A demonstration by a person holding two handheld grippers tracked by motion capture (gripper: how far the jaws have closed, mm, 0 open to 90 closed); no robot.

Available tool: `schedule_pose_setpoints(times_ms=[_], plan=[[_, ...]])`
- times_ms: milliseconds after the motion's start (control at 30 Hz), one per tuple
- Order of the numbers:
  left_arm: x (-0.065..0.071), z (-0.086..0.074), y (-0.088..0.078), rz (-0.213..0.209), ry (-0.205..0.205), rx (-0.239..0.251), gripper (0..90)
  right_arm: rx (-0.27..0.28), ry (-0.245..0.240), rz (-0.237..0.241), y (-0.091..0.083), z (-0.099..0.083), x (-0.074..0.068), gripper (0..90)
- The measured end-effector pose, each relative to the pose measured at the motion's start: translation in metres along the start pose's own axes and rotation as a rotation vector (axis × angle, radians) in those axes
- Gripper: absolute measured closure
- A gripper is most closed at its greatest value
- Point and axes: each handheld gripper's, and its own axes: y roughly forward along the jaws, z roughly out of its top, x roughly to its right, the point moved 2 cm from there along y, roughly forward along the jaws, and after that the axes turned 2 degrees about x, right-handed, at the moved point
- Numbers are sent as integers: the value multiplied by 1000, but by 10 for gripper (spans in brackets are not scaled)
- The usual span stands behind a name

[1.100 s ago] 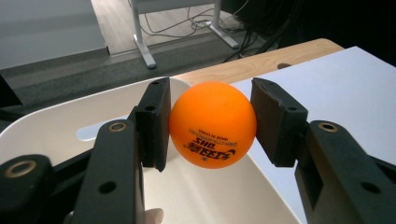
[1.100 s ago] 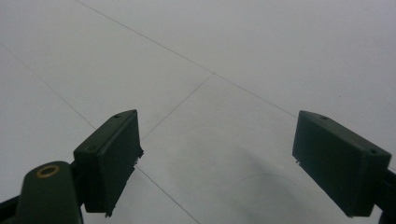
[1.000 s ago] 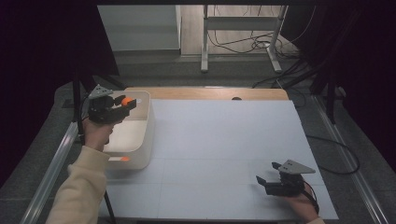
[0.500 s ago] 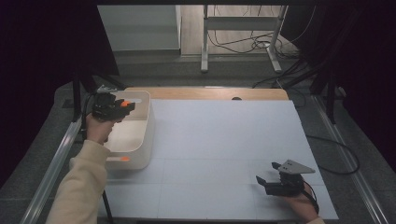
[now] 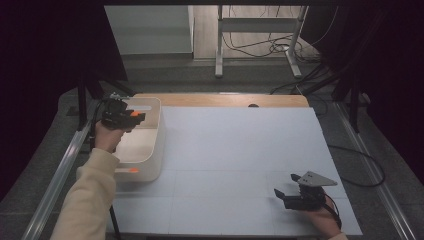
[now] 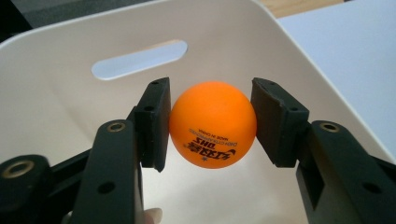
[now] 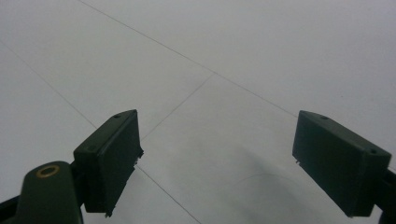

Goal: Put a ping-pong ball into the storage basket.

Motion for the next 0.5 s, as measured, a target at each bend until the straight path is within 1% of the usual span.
schedule_pose_setpoints(times_ms=[33,67,100,167,233,267,300,333,367,400,500], plan=[[0,1,-2,-4,-4,23,417,0,0,0,0,0,0,157],[1,2,-3,-11,-11,43,340,1,0,0,0,0,0,157],[1,3,-5,-19,-22,55,289,1,1,0,0,0,0,157],[2,4,-10,-44,-41,91,229,0,0,0,0,0,0,157],[5,6,-17,-74,-56,132,204,0,-1,1,0,0,0,157],[6,6,-20,-85,-58,145,198,2,0,3,0,0,0,157],[9,7,-24,-111,-58,163,192,2,0,3,0,0,0,157],[11,7,-26,-125,-56,170,190,2,0,2,0,0,0,157],[15,8,-29,-148,-49,179,188,2,0,2,0,0,0,157],[18,8,-31,-160,-41,184,184,2,1,1,0,0,0,157],[32,6,-38,-201,-20,208,181,2,1,0,-1,0,-1,157]])
